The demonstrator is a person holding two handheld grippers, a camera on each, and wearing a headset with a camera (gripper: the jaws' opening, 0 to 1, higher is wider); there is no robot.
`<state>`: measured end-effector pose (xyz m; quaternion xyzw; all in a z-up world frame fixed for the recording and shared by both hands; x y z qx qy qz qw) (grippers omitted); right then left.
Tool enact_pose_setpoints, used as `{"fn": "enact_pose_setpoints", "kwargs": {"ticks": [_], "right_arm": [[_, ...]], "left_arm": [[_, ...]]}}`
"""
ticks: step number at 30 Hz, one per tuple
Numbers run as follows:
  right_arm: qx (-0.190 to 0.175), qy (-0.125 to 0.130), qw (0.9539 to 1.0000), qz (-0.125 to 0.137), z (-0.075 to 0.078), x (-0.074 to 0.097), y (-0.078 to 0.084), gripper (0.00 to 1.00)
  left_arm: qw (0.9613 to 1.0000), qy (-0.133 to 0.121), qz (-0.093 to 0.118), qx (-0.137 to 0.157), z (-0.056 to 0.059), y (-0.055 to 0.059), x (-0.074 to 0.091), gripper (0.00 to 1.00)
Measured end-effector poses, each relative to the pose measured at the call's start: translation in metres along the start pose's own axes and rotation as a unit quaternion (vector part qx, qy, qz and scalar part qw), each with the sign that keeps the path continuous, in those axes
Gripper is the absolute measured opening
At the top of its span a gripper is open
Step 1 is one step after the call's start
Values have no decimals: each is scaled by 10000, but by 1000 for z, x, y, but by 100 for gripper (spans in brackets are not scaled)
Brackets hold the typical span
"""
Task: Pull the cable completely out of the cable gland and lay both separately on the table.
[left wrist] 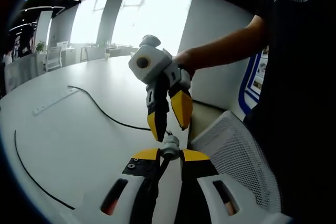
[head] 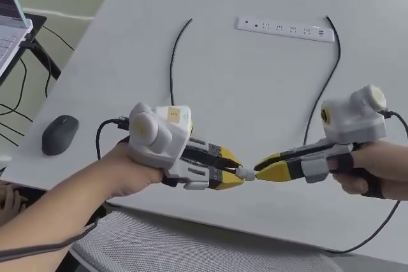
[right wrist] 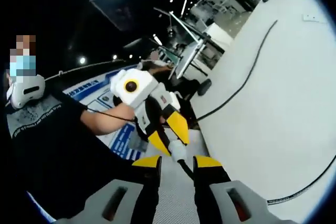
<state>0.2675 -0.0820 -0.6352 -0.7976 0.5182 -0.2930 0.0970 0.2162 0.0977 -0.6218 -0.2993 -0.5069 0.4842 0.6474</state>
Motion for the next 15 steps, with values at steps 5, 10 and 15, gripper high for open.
{"fn": "enact_pose_setpoints", "kwargs": {"ticks": [5,10,15], "right_arm": [[-147,-156,9996,-158,1,-4,1,17],[-160,-251,9993,-238,0,-7,2,15],[-2,-300,9992,-271,-3,-9,3,9]], "left_arm": [[10000,9,-20,-75,0,0,0,15],[9999,47,-33,-110,1,-1,-2,15],[9999,67,-72,-105,2,-1,-4,15]]}}
Point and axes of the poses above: the centre of the closed fingertips' face, and the gripper's own axes: x roughly backward along the fingers, z roughly to its right, y roughly out of its underside, the point moved 10 cm from there along x, roughly backward along the fingers, and after that the axes turned 9 degrees about y, right-handed, at the moved point
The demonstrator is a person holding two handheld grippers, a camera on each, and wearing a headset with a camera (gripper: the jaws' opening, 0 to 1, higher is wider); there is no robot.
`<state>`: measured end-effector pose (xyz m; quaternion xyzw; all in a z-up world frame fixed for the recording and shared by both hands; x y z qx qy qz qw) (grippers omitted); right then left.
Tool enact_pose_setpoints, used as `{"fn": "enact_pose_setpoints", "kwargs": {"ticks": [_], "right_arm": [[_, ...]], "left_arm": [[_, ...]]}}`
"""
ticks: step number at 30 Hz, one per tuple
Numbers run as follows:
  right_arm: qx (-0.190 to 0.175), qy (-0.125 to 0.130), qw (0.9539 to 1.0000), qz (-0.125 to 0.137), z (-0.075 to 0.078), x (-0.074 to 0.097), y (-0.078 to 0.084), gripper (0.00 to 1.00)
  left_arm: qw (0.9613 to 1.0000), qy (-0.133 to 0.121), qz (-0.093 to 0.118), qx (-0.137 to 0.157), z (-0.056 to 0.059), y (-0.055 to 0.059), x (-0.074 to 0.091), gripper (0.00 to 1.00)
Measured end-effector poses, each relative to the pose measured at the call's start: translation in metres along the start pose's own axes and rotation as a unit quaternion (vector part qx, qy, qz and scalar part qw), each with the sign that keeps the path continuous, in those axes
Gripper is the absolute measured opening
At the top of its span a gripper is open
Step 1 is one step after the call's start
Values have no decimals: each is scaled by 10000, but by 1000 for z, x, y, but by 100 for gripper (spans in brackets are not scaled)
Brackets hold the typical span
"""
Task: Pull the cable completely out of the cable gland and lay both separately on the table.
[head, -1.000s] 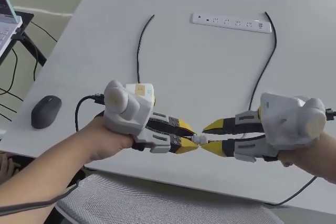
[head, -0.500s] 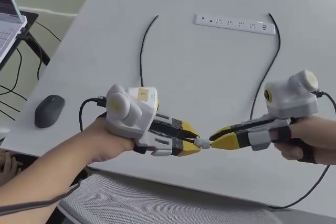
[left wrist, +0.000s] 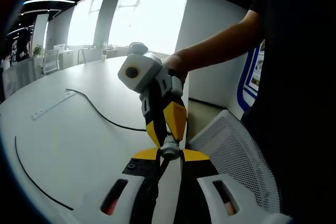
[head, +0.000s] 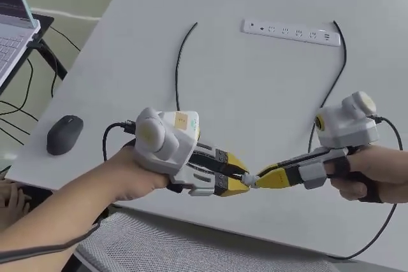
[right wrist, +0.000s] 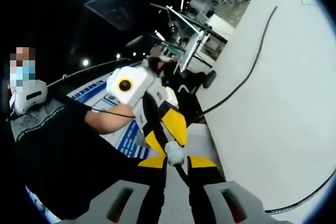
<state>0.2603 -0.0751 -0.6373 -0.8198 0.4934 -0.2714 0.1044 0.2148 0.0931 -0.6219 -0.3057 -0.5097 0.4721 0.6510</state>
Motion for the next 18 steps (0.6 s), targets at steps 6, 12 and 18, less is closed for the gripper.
{"fn": "enact_pose_setpoints", "kwargs": {"ticks": [6,12,18], "right_arm": [[407,138,9991,-69,-3,-1,0,8],[1501,629,9867,-7,-13,-1,-6,8],[2851,1247,9502,-157,-24,-7,0,7]], "left_arm": [[9999,15,-30,102,1,2,0,15],[9998,-23,49,204,0,3,5,15],[9991,25,10,420,0,8,3,15]]}}
Point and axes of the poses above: the centre of the closed fingertips' face, and the gripper's own axes: x roughly backward along the fingers, z roughly to its right, y roughly out of its underside, the point moved 10 cm from there along x, roughly backward along the fingers, and after that the axes turned 9 degrees about y, right-handed, at the moved point
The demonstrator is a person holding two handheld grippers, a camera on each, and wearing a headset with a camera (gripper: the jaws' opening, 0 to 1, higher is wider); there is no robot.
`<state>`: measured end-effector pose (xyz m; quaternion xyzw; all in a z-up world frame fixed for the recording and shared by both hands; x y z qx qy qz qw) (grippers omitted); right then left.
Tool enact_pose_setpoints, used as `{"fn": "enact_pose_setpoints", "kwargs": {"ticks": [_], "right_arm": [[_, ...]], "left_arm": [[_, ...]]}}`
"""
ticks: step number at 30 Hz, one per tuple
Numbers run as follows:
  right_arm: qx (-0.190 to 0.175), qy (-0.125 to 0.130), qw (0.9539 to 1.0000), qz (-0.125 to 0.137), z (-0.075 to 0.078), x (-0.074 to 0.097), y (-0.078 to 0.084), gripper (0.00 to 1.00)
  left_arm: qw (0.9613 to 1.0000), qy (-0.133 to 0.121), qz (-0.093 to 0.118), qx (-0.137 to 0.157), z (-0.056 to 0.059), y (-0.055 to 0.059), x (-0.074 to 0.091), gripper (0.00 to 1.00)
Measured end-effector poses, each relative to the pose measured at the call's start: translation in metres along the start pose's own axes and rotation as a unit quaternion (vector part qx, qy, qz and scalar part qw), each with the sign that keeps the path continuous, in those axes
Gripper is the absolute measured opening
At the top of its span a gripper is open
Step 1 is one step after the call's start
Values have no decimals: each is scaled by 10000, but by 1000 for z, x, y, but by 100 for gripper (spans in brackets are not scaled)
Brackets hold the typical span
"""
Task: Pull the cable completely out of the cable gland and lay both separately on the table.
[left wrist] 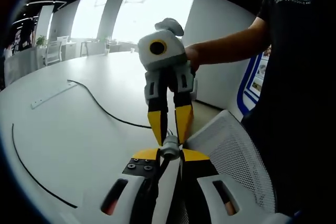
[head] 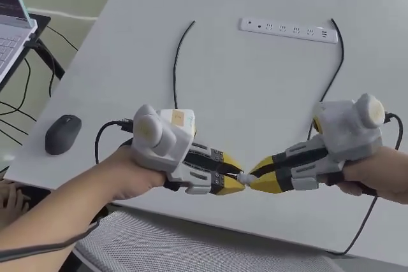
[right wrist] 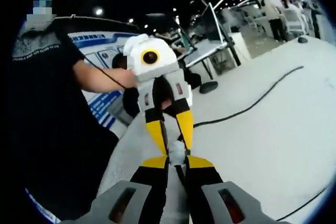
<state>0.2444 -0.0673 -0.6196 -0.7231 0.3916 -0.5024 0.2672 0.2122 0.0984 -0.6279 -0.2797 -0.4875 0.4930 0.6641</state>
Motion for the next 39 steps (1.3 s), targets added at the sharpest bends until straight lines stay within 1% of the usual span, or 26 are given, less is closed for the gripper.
{"fn": "enact_pose_setpoints", "kwargs": {"ticks": [3,4,5,6,9,11,12,13,14,15,16,17,18,20,22,28,31,33,35,39], "right_arm": [[476,299,9984,-73,-6,-1,-1,7],[746,460,9961,-101,-9,-2,-1,7],[867,595,9944,-103,-10,-2,-2,7],[1034,767,9916,-117,-14,-2,-2,7],[1630,1184,9793,-168,-19,-3,-1,7],[1960,1396,9704,-218,-24,-5,0,7],[2154,1543,9639,-243,-25,-6,1,7],[2171,1569,9631,-259,-26,-7,2,7],[2221,1642,9606,-289,-28,-8,3,7],[2333,1720,9566,-302,-28,-8,3,8],[2428,1751,9537,-306,-30,-9,3,8],[2432,1752,9535,-311,-30,-9,3,8],[2478,1791,9516,-318,-30,-9,4,8],[2445,1825,9518,-325,-29,-8,3,8],[2474,1869,9501,-339,-29,-8,2,8],[2344,1911,9526,-340,-28,-7,2,8],[2184,1932,9561,-281,-28,-7,1,8],[2145,1947,9568,-255,-28,-7,1,8],[2062,1954,9585,-225,-28,-6,0,8],[1776,1933,9648,-153,-28,-5,0,11]], "left_arm": [[9999,11,21,127,0,3,-1,15],[9998,17,52,177,0,4,0,15],[9997,5,94,210,0,5,1,15],[9995,11,129,281,-1,5,1,15],[9993,11,196,327,-1,6,2,15],[9991,27,210,356,-1,7,1,15],[9991,17,226,369,-2,8,1,15],[9990,19,232,379,-2,8,1,15],[9989,33,238,412,-2,9,1,15],[9988,29,245,428,-3,9,0,15],[9987,35,259,446,-3,9,0,15],[9985,53,264,470,-3,9,0,15],[9985,55,267,478,-3,9,0,15],[9987,54,258,430,-3,8,0,15],[9989,51,265,393,-3,7,0,15],[9993,82,226,281,-5,6,0,15],[9995,85,227,194,-4,6,1,15],[9995,84,240,170,-4,5,1,15],[9995,92,260,119,-4,5,2,15],[9996,60,265,26,-4,4,2,15]]}}
Point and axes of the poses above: the centre of the closed fingertips' face, and the gripper's own axes: x roughly backward along the fingers, z roughly to its right, y roughly out of its underside, the point moved 10 cm from there along x, roughly backward along the fingers, and after that the axes turned 9 degrees about y, right-handed, at the moved point
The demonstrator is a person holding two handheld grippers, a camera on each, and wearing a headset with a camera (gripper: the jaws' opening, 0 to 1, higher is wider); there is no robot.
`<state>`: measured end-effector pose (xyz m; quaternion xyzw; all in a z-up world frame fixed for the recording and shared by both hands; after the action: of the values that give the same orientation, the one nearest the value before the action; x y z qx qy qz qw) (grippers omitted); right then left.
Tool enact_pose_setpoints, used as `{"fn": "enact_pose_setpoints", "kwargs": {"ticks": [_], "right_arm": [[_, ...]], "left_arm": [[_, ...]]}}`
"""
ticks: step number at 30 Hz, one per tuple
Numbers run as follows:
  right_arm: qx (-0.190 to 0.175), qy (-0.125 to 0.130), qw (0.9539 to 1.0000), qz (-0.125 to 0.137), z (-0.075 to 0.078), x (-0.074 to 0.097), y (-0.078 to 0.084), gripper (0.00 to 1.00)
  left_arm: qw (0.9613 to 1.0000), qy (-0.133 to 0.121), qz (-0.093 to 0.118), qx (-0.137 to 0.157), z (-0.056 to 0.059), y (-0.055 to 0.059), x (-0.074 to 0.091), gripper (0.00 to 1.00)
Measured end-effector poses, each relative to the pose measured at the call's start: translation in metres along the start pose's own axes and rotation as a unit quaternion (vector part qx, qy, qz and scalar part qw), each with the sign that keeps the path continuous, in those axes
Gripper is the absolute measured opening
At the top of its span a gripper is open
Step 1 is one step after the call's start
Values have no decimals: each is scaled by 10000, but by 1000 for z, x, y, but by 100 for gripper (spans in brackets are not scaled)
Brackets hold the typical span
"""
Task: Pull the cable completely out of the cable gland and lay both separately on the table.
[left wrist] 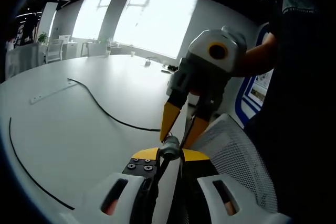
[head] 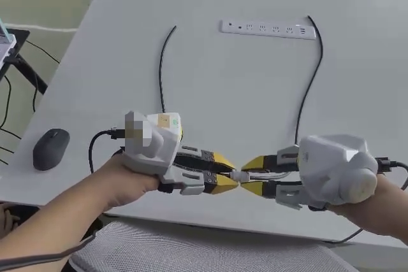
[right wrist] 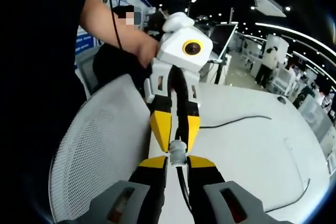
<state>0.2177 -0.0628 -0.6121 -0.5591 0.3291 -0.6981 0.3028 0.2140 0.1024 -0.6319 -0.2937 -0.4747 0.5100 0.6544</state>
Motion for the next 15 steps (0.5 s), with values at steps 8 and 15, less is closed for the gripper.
{"fn": "enact_pose_setpoints", "kwargs": {"ticks": [8,15], "right_arm": [[-757,407,9963,58,5,10,-1,19],[-876,1018,9909,-13,15,22,6,24]], "left_arm": [[9997,-95,11,-216,-2,-5,2,15],[9993,-186,27,-328,-3,-9,5,15]]}}
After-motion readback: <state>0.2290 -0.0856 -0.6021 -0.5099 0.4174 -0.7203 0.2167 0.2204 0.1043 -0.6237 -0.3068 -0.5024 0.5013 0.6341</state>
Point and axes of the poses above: the centre of the closed fingertips' face, and the gripper's own axes: x roughly backward along the fingers, z roughly to its right, y roughly out of its underside, the point moved 10 cm from there along x, roughly backward along the fingers, and after that the axes turned 9 degrees about y, right-handed, at the moved point
